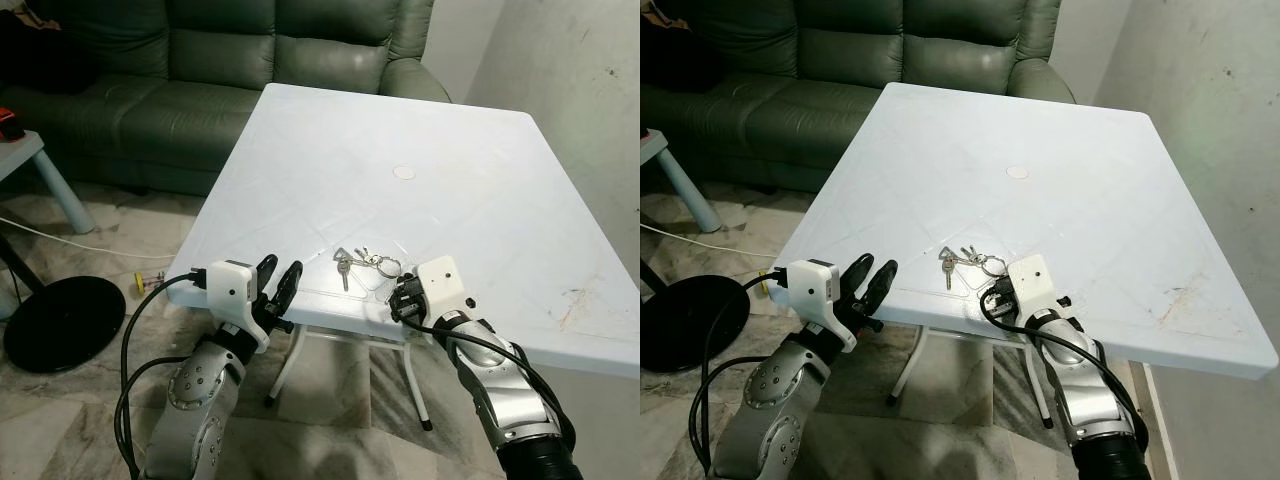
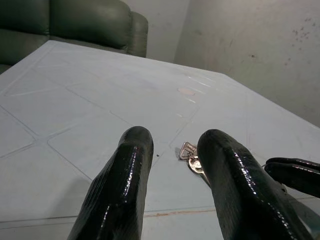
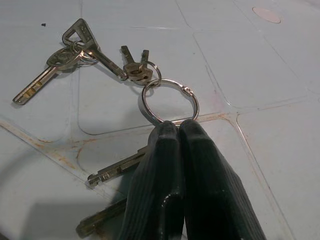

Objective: Hang keys on a hook

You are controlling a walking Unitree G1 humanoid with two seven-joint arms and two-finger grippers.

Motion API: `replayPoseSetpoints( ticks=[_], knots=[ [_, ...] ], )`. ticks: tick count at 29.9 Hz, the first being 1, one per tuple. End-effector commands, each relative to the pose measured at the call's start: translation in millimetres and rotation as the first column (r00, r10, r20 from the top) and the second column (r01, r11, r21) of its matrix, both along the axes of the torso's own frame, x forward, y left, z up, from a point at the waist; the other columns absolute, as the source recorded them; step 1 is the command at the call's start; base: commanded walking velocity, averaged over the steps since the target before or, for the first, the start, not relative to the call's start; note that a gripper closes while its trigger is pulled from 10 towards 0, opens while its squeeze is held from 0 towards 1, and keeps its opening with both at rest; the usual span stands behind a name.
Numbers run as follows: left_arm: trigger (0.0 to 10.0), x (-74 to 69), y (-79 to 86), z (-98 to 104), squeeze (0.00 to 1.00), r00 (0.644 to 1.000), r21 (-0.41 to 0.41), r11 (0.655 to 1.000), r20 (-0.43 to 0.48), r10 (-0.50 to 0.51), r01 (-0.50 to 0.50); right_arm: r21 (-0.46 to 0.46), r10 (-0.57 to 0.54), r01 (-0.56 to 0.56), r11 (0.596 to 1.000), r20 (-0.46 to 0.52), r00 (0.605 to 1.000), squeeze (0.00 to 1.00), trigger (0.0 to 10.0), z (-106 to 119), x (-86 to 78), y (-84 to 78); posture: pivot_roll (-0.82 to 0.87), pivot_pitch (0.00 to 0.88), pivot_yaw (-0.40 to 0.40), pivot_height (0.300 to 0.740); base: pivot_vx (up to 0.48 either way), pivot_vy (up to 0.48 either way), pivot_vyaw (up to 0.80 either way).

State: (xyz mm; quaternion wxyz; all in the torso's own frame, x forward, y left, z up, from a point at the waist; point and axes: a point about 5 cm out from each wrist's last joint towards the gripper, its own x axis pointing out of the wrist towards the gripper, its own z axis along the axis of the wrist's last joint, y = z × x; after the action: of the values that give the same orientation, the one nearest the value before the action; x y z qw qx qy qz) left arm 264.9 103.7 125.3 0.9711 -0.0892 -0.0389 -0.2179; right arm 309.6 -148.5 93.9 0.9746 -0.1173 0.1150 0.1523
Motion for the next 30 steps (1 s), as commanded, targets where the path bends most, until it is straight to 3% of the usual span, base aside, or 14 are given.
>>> replayPoseSetpoints(
  ticks=[1,7,11,12,14,16,19,22,24,27,28,29,30],
  knots=[
    [10.0,-1.1,-1.4,2.7,0.0,1.0,-0.009,1.0,0.005,-0.002,0.002,-0.013,-0.004,0.004,1.0,-0.016,1.0,0.0,0.0,-4.4,-1.2,-3.5,0.15,0.071,-0.091,0.74,0.0,0.0,0.0],
    [10.0,1.2,-1.9,3.8,0.0,1.0,-0.016,1.0,0.008,0.005,-0.005,0.035,-0.05,0.049,0.998,0.019,0.999,0.0,0.0,3.3,3.3,-5.3,0.15,0.058,-0.093,0.74,0.0,0.0,0.0],
    [10.0,4.4,-2.1,4.3,0.0,1.0,-0.014,1.0,0.009,0.014,-0.014,0.133,-0.129,0.117,0.984,0.08,0.988,0.0,0.0,17.9,10.5,-10.1,0.15,0.049,-0.093,0.74,0.0,0.0,0.0],
    [10.0,8.6,-2.1,4.8,0.0,1.0,-0.005,1.0,0.011,0.027,-0.027,0.215,-0.192,0.169,0.962,0.092,0.977,0.0,0.0,28.0,16.4,-15.0,0.15,0.04,-0.09,0.74,0.0,0.0,0.0],
    [10.0,9.9,-2.2,5.0,0.0,0.999,-0.002,1.0,0.012,0.031,-0.031,0.237,-0.208,0.181,0.955,0.095,0.974,0.0,0.0,30.9,18.0,-16.3,0.15,0.04,-0.09,0.74,0.0,0.0,0.0],
    [10.0,19.6,-1.0,6.1,0.0,0.998,0.008,0.998,0.002,0.067,-0.067,0.325,-0.27,0.22,0.92,0.117,0.956,0.0,0.0,45.1,24.3,-21.0,0.15,0.019,-0.084,0.74,0.0,0.0,0.0],
    [10.0,27.8,-0.3,9.8,0.0,0.996,-0.002,0.996,0.0,0.086,-0.086,0.385,-0.316,0.244,0.89,0.136,0.939,0.0,0.0,57.5,28.8,-25.2,0.15,0.018,-0.082,0.74,0.0,0.0,0.0],
    [10.0,36.0,0.0,14.2,0.0,0.995,0.0,0.995,0.007,0.096,-0.096,0.408,-0.347,0.246,0.879,0.196,0.917,0.0,0.0,70.0,31.0,-27.9,0.15,0.003,-0.079,0.74,0.0,0.0,0.0],
    [10.0,50.8,1.6,26.0,0.0,0.991,-0.012,0.992,0.033,0.126,-0.126,0.431,-0.392,0.261,0.864,0.25,0.885,0.0,0.0,82.0,31.9,-29.2,0.15,0.0,-0.079,0.74,0.0,0.0,0.0],
    [10.0,58.1,3.5,32.3,0.0,0.99,-0.028,0.99,0.04,0.138,-0.137,0.408,-0.395,0.255,0.877,0.306,0.866,0.0,0.0,88.2,30.6,-28.4,0.15,0.0,-0.078,0.74,0.0,0.0,0.0],
    [10.0,63.4,5.4,37.1,0.0,0.988,-0.043,0.988,0.048,0.149,-0.147,0.384,-0.399,0.257,0.887,0.354,0.846,0.0,1.5,92.4,28.9,-27.7,0.15,0.0,-0.079,0.74,0.0,0.0,0.0],
    [10.0,68.4,6.7,43.1,0.0,0.988,-0.056,0.988,0.062,0.144,-0.141,0.385,-0.375,0.228,0.894,0.366,0.852,0.0,10.0,93.3,27.0,-25.2,0.15,0.0,-0.079,0.74,0.0,0.0,0.0],
    [10.0,68.4,6.7,43.1,0.0,0.988,-0.056,0.988,0.062,0.144,-0.141,0.385,-0.375,0.228,0.894,0.366,0.852,0.0,10.0,93.3,27.0,-25.2,0.15,0.0,-0.079,0.74,0.0,0.0,0.0]
  ],
)
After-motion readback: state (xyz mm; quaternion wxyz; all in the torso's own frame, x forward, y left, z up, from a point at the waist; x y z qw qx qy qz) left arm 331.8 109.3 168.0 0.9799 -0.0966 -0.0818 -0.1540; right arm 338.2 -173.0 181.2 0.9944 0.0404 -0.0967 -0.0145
